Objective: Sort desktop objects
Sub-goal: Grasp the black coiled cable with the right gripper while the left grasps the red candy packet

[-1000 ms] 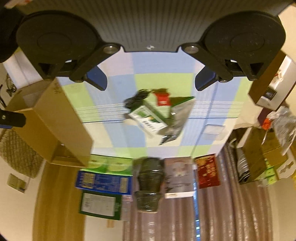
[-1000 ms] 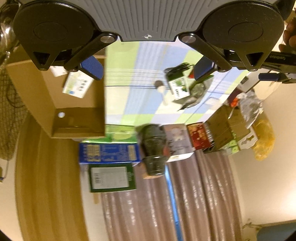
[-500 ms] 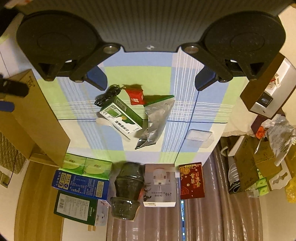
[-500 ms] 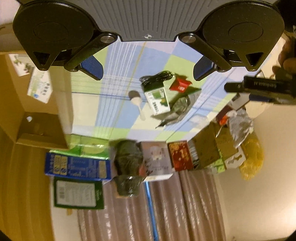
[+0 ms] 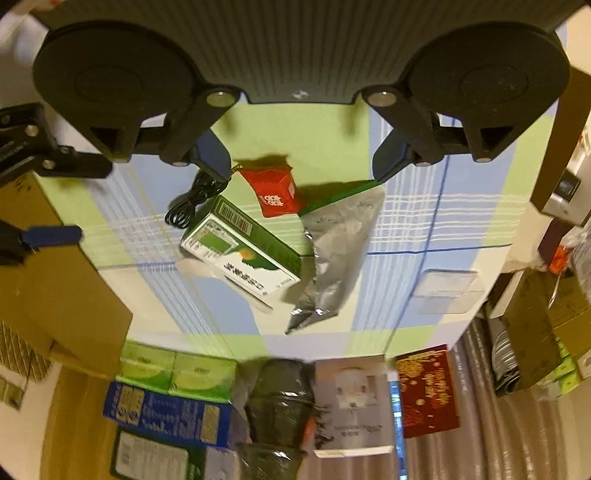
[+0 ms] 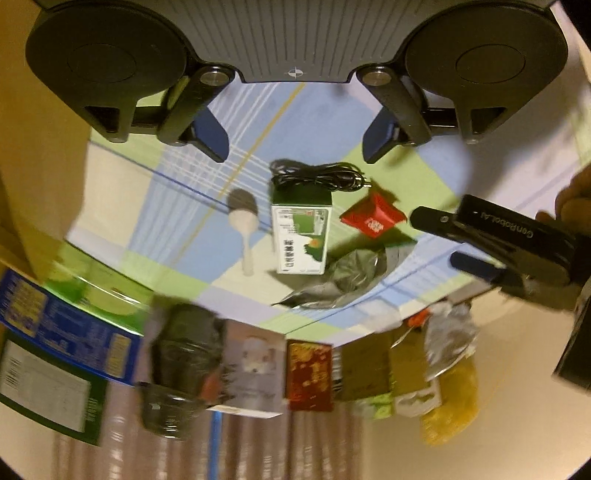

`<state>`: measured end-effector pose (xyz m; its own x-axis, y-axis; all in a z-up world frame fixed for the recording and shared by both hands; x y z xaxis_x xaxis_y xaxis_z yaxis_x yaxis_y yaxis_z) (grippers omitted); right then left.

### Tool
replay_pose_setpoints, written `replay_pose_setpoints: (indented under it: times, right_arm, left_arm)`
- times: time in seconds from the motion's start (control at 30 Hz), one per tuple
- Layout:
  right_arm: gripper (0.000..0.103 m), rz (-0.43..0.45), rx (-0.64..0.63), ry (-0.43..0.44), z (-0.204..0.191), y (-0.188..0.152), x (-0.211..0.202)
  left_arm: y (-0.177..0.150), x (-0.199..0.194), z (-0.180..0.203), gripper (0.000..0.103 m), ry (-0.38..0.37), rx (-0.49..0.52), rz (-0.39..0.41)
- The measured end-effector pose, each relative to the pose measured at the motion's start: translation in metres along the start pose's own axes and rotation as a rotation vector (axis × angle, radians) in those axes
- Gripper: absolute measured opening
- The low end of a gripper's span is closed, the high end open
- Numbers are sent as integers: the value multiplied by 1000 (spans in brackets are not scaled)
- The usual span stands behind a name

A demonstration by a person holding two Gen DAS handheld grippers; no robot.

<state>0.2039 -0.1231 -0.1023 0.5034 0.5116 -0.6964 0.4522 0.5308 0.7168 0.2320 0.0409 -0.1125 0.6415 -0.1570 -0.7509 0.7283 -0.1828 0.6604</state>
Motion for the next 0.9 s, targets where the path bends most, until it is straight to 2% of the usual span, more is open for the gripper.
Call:
replay_pose_setpoints:
  times: [0.23,0.37,0.63,0.8,0.9]
  right_arm:
    - [67,-22,-218,39,-14,1,44]
    - [57,-59,-342,79,-20,1,62]
    - [56,-159,-566,153,-25,7,78]
    - [56,-229,-652,221,-26,19,92]
    - [55,-280,-685,272,-25,25,100]
  left_arm:
    - [1,26,2,63,-48,35,-15]
    - [4,34,3,57,-75,63,-19]
    - [13,51,7,57,-134,111,-30]
    - [15,61,10,57,-129,152,-63]
    - [13,64,12,49,-109,209,-83]
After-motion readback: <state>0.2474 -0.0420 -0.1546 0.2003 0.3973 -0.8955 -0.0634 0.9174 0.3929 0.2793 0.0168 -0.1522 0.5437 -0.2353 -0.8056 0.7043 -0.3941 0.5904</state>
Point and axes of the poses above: each gripper's, at about its wrist camera, not at the fingertips, and x roughly the way its jaws point, z to its right, y to its top, the point moved 4 cm from there along x, roughly the way its jaws point, and after that the axes turned 2 degrees about -z, right-handed, at the moved point
